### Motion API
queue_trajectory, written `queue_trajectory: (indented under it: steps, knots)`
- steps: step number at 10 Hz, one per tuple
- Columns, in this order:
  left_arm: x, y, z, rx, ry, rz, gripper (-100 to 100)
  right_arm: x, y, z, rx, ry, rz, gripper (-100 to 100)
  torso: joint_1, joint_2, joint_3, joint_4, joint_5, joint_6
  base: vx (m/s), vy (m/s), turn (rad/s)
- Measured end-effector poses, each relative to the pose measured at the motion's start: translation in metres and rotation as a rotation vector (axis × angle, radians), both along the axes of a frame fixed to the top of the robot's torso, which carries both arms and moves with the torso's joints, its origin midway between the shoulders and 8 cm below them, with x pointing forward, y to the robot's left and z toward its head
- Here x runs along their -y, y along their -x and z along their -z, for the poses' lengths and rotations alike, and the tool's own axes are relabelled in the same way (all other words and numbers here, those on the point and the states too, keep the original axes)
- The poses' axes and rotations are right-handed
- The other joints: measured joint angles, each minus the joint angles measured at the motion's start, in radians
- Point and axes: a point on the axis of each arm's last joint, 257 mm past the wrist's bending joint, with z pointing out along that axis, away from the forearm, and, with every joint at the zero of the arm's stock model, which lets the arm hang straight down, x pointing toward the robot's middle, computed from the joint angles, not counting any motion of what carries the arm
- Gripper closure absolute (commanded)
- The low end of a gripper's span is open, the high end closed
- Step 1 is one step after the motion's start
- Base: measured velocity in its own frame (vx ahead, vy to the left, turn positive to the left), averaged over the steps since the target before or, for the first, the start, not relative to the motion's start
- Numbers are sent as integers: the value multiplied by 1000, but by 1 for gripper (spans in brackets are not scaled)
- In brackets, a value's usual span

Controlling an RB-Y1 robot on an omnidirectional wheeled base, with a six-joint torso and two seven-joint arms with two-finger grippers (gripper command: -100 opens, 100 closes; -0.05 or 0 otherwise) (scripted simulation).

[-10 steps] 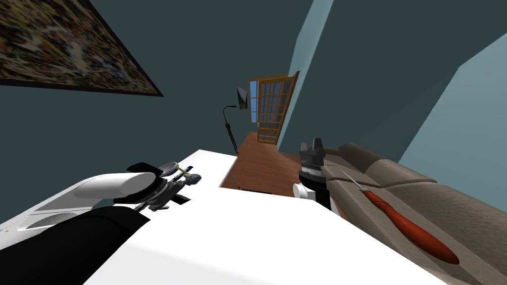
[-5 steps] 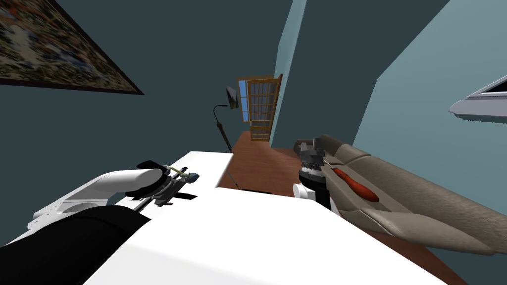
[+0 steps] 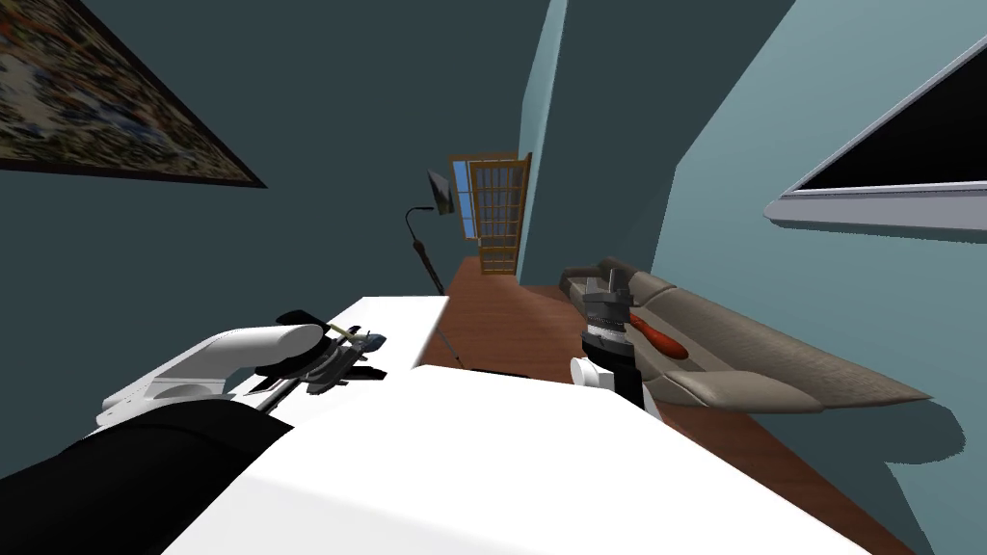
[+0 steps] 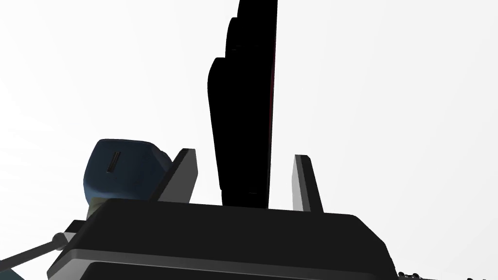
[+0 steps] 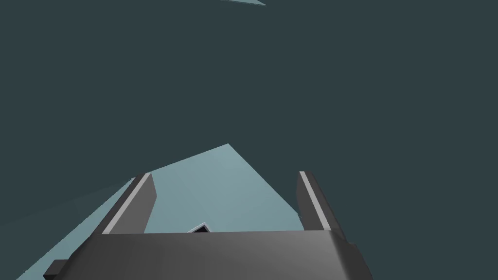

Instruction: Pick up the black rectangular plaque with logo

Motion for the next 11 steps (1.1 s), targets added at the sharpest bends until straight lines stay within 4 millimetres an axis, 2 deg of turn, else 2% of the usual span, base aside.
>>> queue_trajectory:
  steps: [3,4,5,6,9,11]
  knots:
    - [0,1,1,-3,1,-3,100,0,0,0,0,0,0,0,1,-3,-1,0,0,1,0,0,0]
    - [0,1,1,-3,1,-3,0,0,0,0,0,0,0,0,1,-3,-1,0,0,1,0,0,0]
    - [0,1,1,-3,1,-3,100,0,0,0,0,0,0,0,1,-3,-1,0,0,1,109,34,389]
    - [3,1,-1,1,2,18,100,0,0,0,0,0,0,0,3,-7,-3,-1,0,-3,200,10,396]
    - [13,11,-9,0,3,96,100,0,0,0,0,0,0,0,2,-17,-10,-3,0,1,209,23,232]
    - [20,15,-13,4,1,149,100,0,0,0,0,0,0,0,1,-13,-8,-3,0,0,147,-12,255]
